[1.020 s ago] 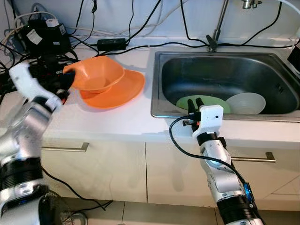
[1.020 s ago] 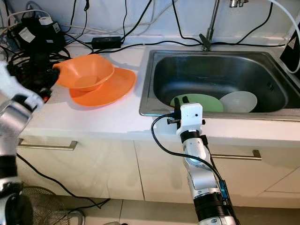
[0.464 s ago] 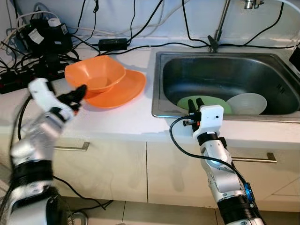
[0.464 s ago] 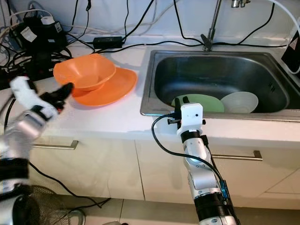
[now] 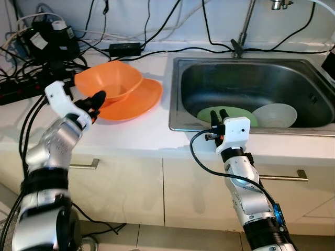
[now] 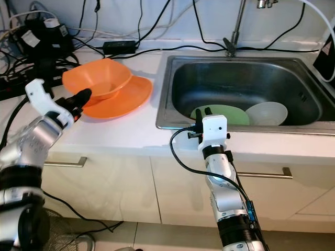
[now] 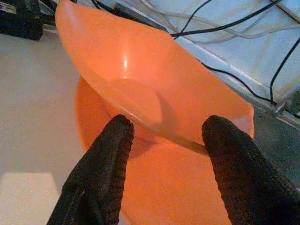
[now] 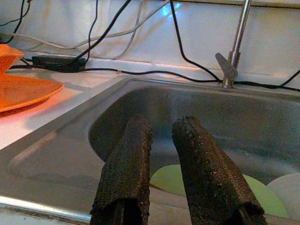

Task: Kitchen organization

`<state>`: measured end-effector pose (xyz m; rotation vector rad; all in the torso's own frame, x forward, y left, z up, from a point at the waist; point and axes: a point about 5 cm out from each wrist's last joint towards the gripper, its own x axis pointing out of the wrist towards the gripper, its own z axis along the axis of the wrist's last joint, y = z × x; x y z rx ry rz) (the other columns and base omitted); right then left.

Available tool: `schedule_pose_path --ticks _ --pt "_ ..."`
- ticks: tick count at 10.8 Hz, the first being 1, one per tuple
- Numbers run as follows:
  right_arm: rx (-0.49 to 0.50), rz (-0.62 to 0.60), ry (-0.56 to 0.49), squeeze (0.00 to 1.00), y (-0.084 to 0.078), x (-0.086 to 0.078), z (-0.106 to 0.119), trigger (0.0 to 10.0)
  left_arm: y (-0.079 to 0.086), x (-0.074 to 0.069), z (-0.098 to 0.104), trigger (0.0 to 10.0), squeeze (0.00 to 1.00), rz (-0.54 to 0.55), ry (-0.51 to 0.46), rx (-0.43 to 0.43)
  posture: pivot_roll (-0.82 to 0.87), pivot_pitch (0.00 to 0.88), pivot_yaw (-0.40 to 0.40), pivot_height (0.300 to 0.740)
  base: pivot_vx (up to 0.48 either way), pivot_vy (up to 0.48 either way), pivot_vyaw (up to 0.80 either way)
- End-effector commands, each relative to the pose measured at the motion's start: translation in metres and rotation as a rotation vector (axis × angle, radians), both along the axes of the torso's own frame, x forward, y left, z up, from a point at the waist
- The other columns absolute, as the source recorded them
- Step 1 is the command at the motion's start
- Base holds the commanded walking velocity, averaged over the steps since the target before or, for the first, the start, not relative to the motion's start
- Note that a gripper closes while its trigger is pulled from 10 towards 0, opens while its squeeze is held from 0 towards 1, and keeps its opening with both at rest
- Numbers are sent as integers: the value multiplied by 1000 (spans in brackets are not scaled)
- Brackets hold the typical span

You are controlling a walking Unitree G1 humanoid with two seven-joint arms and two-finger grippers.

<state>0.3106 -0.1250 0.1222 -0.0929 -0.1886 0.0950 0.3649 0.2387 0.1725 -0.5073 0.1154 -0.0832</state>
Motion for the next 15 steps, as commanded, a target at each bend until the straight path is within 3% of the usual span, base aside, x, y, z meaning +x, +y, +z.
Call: schedule_pose_path --ticks 1,5,7,9,10,11,12,15 --pt "-4 -5 9 0 -1 1 -1 10000 2 4 1 10000 0 26 20 10 30 0 61 740 0 0 0" --pt "-7 -7 11 0 -1 3 -1 10000 9 9 -18 10000 0 145 200 -36 22 0 64 740 0 0 0" --pt "-7 -7 12 0 -2 2 -1 10000 6 9 -23 10000 0 146 228 -48 23 0 64 740 0 0 0" --pt "-7 -1 12 0 0 3 -1 10000 0 14 -20 10000 0 149 177 -72 23 0 60 740 0 0 0" --pt "-8 -2 14 0 0 2 -1 10000 -2 16 -16 8275 0 137 142 -68 20 0 61 740 0 0 0" --pt "-8 -3 15 0 0 2 -1 10000 -3 17 -14 3176 0 140 117 -72 18 0 61 740 0 0 0" --pt "-8 -5 16 0 -1 2 -2 10000 -5 19 -10 0 0 139 90 -74 17 0 62 740 0 0 0" --pt "-4 -10 19 0 -1 1 -2 10000 -7 20 -12 0 0 142 83 -80 15 0 66 740 0 0 0"
